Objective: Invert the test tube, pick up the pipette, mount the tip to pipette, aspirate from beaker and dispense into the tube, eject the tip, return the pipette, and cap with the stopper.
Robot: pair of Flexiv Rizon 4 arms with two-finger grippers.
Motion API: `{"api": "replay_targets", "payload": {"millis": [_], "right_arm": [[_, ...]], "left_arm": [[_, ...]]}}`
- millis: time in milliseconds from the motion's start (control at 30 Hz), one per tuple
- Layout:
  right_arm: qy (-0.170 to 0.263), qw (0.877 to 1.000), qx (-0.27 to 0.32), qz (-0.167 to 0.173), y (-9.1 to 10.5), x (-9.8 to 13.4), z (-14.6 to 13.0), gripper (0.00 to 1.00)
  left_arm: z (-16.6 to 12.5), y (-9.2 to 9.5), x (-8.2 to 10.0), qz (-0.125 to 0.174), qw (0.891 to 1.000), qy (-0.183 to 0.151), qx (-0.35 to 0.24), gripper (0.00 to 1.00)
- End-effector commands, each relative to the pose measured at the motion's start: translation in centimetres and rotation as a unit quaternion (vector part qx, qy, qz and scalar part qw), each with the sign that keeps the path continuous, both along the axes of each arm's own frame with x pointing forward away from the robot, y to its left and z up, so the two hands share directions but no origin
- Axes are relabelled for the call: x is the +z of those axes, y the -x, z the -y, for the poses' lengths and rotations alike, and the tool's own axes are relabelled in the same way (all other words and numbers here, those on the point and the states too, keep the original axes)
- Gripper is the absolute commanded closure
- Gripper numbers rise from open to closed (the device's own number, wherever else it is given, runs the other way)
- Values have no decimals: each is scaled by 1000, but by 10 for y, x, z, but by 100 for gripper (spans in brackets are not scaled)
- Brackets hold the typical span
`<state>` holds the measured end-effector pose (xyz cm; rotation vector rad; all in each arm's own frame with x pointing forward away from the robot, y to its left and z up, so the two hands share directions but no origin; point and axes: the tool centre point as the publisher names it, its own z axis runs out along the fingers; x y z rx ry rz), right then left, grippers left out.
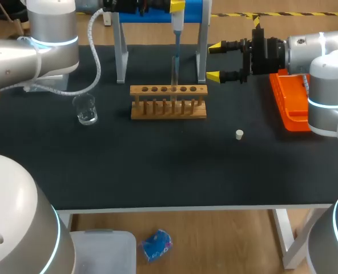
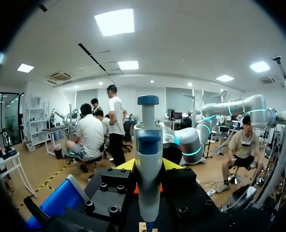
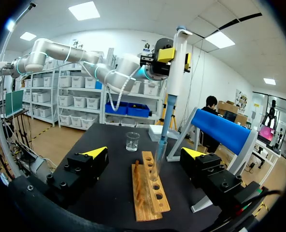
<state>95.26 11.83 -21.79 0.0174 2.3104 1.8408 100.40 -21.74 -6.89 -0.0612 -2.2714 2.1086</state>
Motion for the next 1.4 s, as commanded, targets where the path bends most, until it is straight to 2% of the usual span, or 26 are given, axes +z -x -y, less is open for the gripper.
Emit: {"api": "replay_targets", "payload": {"millis": [33,1133,1400], "right_arm": [[0,1000,-1,1,1,0,0,0],[0,1000,-1,1,1,0,0,0],[0,1000,-1,1,1,0,0,0]], "left_arm": [[0,3,-1,1,1000,3,4,100],[2,4,-11,-6,1000,3,2,100],[1,2,-11,5,1000,7,6,100]]}}
